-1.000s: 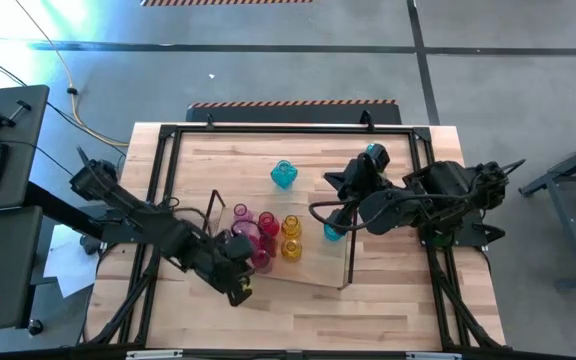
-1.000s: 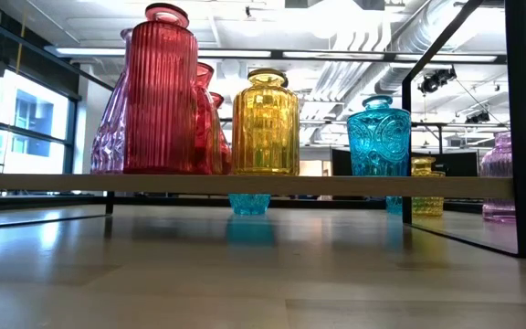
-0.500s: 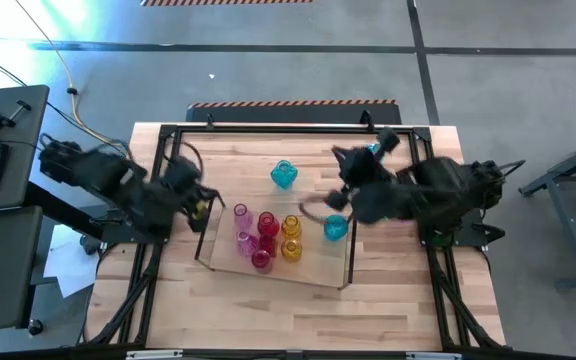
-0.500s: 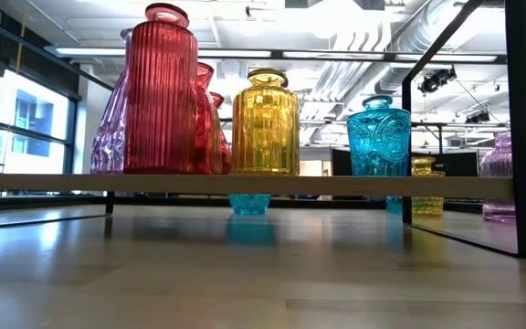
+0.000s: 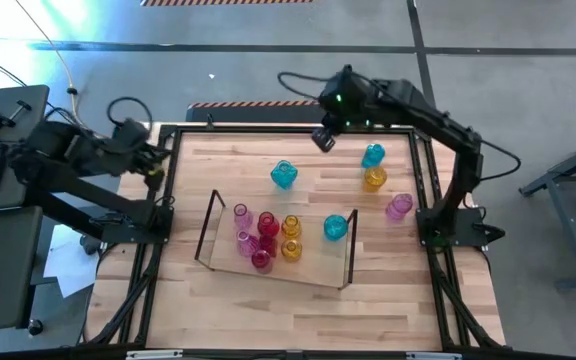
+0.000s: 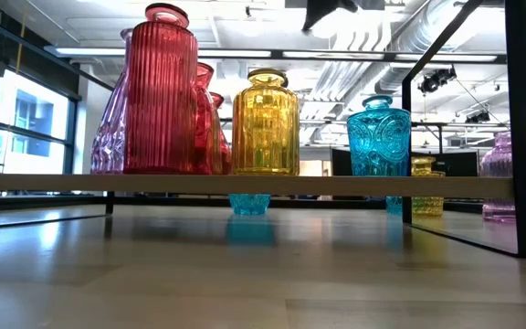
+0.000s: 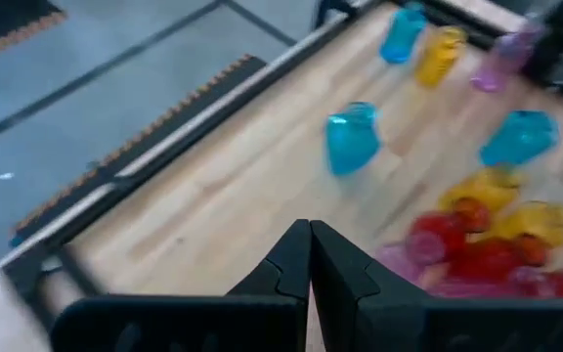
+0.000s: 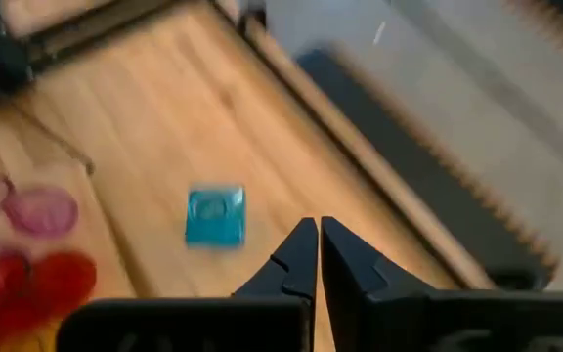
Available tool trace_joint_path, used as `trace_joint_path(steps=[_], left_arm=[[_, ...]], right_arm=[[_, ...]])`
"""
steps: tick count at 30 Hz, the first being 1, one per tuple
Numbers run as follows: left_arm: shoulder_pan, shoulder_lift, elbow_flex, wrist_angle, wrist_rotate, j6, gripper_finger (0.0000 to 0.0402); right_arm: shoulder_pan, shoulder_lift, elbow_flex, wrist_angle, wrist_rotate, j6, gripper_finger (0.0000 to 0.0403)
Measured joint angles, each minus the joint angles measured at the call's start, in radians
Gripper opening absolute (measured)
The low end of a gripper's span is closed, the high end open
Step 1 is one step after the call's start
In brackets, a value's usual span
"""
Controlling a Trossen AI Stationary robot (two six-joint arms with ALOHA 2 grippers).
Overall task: Sort vases onto shelf
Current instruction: Put the yellow vase on the shelf aligned with the other yellow vases
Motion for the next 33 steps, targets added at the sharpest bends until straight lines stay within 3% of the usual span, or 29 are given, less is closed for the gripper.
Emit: trace_joint_path(steps=[5, 9, 15, 24, 28, 33], left_arm=[[0.034, -0.098, -0.024, 0.024, -0.044, 0.072, 0.0001], [0.034, -0.145, -0.035, 0.033, -0.074, 0.13, 0.0001], [0.034, -0.179, -0.035, 0.052, -0.097, 0.124, 0.0001], [0.034, -0.179, -0.035, 0.052, -0.098, 0.115, 0.0001], [0.034, -0.179, -0.035, 0.052, -0.099, 0.114, 0.0001], [0.034, -0.179, -0.035, 0.052, -0.133, 0.114, 0.0001]], right_arm=[[-0.159, 0.001, -0.094, -0.142, -0.212, 0.003, 0.0003], [-0.233, -0.001, -0.192, -0.282, -0.239, -0.022, 0.0019], [-0.297, -0.006, -0.367, -0.27, -0.357, -0.054, 0.0078], [-0.316, -0.042, -0.599, -0.281, -0.316, -0.03, 0.0159], [-0.318, -0.103, -0.713, -0.265, -0.258, 0.003, 0.0171], [-0.344, -0.201, -0.868, -0.123, -0.261, 0.076, 0.0173]])
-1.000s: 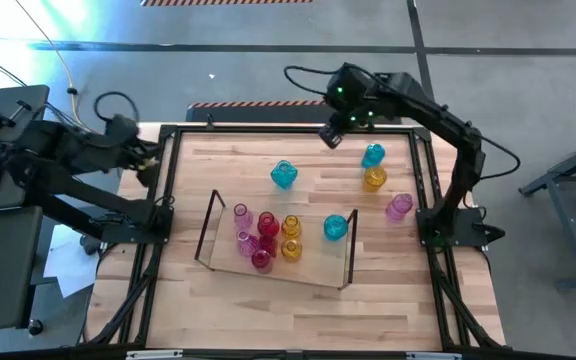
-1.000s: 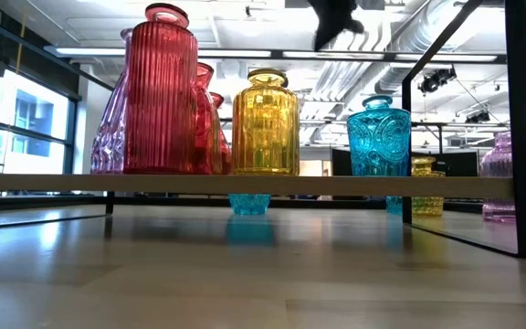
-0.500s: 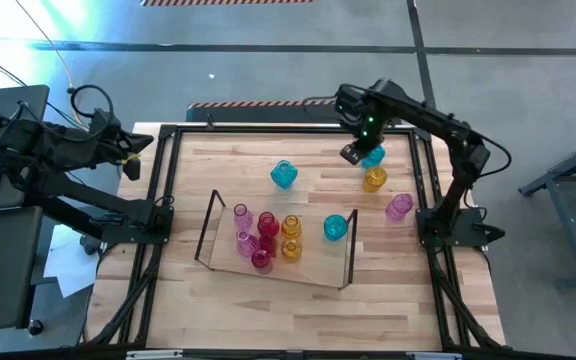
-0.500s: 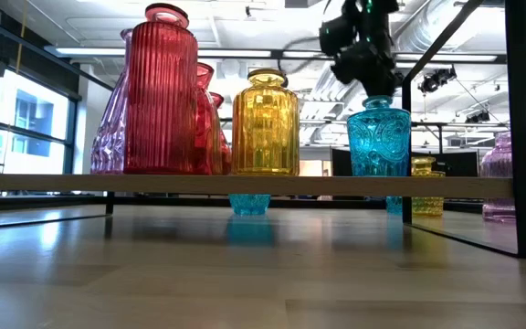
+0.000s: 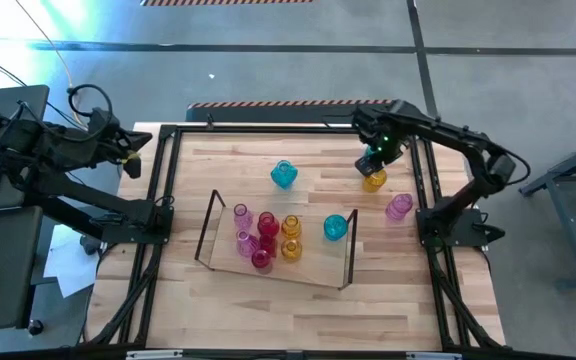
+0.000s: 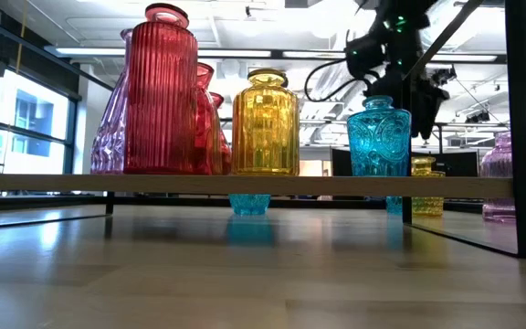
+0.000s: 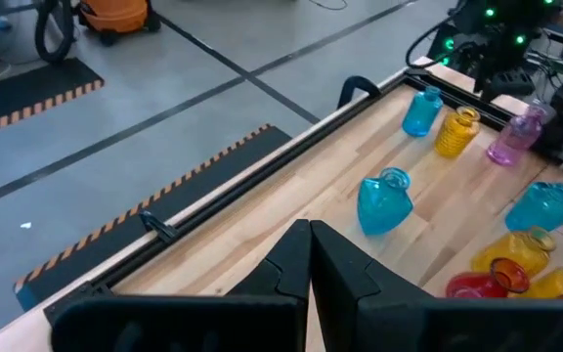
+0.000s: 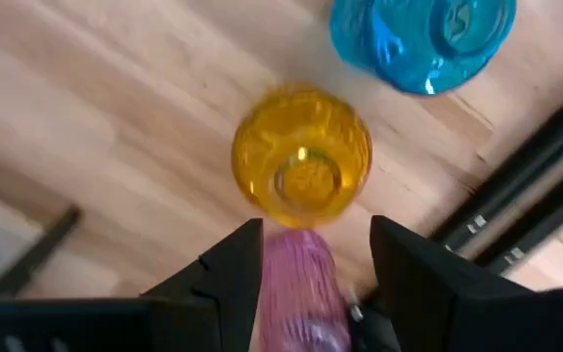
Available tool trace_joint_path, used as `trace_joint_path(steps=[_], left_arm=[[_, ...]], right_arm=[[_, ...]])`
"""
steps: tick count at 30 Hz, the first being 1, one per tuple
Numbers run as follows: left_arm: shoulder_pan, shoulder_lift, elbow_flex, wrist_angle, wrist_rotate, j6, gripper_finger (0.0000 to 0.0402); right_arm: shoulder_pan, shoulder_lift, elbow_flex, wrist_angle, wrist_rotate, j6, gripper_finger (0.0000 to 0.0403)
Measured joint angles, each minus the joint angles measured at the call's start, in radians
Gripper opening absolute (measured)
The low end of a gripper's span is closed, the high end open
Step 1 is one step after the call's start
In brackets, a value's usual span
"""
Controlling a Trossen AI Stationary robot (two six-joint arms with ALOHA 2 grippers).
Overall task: Sort vases onto shelf
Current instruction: Put the yellow vase on the shelf aligned with the other yellow vases
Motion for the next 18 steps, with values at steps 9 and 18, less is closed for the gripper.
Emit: trace_joint_path(steps=[9, 18], left_arm=[[0.0, 0.0, 0.0, 0.0, -0.015, 0.0, 0.0001], [0.0, 0.0, 0.0, 0.0, -0.01, 0.0, 0.0001]], right_arm=[[-0.037, -0.057, -0.162, 0.148, 0.013, 0.097, 0.0173], [-0.04, -0.056, -0.188, 0.202, 0.047, 0.109, 0.0172]])
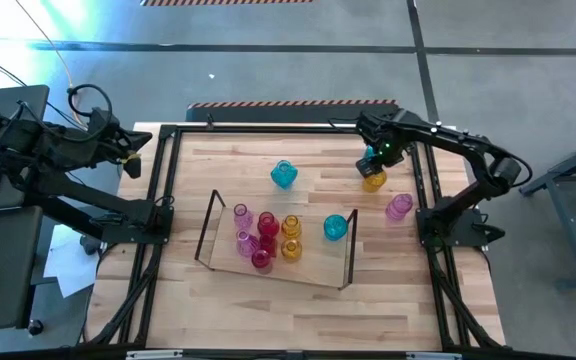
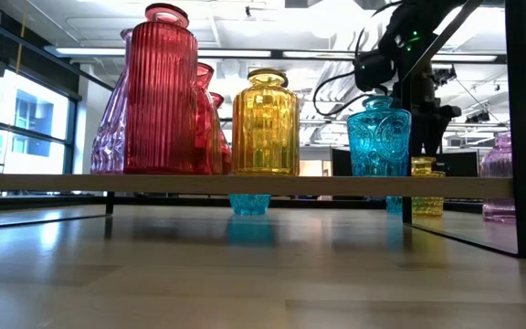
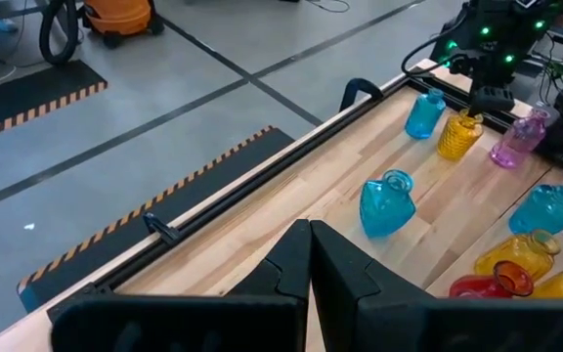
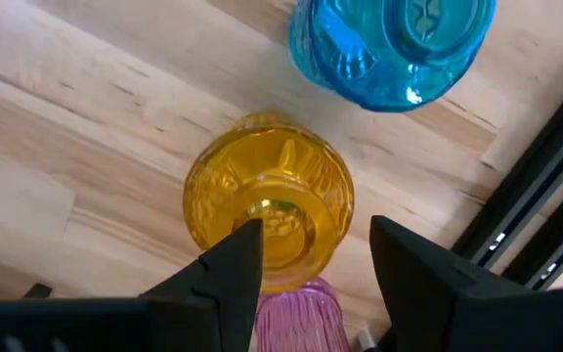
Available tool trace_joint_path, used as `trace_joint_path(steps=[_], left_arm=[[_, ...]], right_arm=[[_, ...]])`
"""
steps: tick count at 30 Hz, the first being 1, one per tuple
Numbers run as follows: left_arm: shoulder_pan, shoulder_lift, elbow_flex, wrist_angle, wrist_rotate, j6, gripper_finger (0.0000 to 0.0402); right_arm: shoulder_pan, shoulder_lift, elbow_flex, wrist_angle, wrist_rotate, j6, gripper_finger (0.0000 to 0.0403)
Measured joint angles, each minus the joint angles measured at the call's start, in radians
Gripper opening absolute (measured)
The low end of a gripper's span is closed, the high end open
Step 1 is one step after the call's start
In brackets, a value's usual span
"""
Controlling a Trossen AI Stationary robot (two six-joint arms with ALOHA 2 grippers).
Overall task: Sort vases onto shelf
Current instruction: Put the yellow vase on the shelf aligned with the other yellow vases
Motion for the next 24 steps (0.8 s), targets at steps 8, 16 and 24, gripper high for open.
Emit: trace_joint_path(steps=[8, 16, 24], left_arm=[[0.0, 0.0, 0.0, 0.0, 0.003, 0.0, 0.0001], [0.0, 0.0, 0.0, 0.0, 0.023, -0.001, 0.0001], [0.0, 0.0, 0.0, 0.0, 0.056, -0.001, 0.0001]], right_arm=[[0.0, 0.0, 0.0, -0.001, 0.004, 0.007, 0.0171], [0.0, 0.04, 0.0, -0.004, -0.005, 0.015, 0.0171], [0.001, 0.058, 0.0, 0.007, -0.005, 0.033, 0.017]])
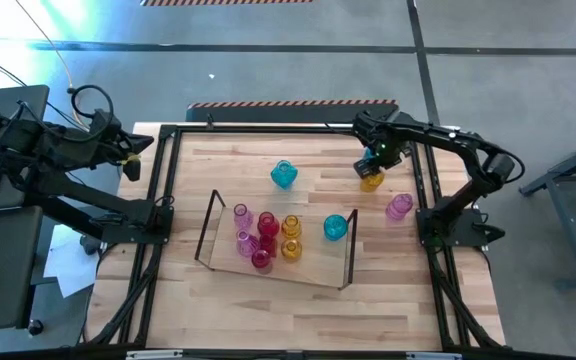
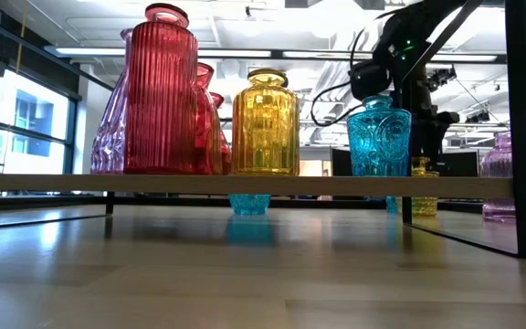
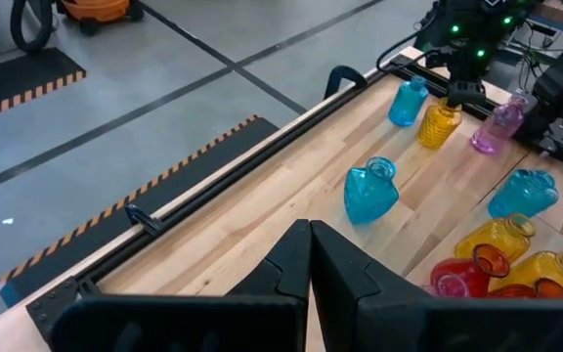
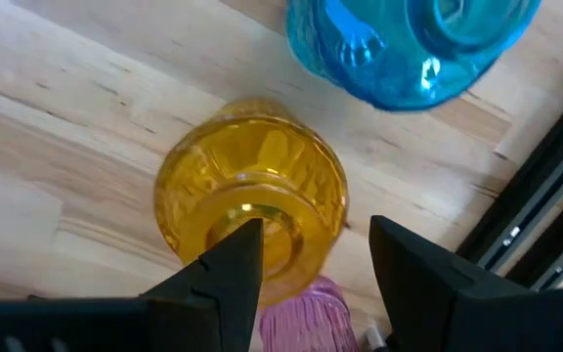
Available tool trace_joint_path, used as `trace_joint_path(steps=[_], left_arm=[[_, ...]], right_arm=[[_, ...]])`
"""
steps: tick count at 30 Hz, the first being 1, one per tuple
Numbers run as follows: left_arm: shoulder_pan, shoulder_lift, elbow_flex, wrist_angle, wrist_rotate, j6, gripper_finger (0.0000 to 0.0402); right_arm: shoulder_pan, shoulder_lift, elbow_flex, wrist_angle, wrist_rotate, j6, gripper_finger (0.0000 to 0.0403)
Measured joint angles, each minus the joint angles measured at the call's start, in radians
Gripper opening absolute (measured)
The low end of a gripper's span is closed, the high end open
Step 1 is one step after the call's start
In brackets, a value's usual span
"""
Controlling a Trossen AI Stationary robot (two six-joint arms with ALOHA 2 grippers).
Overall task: Sort vases onto shelf
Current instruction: Put the yellow vase on the shelf aligned with the other yellow vases
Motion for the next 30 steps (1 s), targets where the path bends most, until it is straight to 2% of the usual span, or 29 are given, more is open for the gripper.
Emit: trace_joint_path(steps=[11, 21, 30], left_arm=[[0.0, 0.0, 0.0, 0.0, 0.0, 0.0, 0.0001], [0.0, 0.0, 0.0, 0.0, 0.0, 0.0, 0.0001], [0.0, 0.0, 0.0, -0.001, 0.0, 0.001, 0.0001]], right_arm=[[0.002, 0.0, 0.0, -0.024, -0.01, 0.008, 0.0118], [0.002, -0.002, 0.0, -0.024, -0.042, 0.0, 0.0015], [0.055, -0.002, 0.0, -0.096, -0.055, 0.022, 0.0015]])
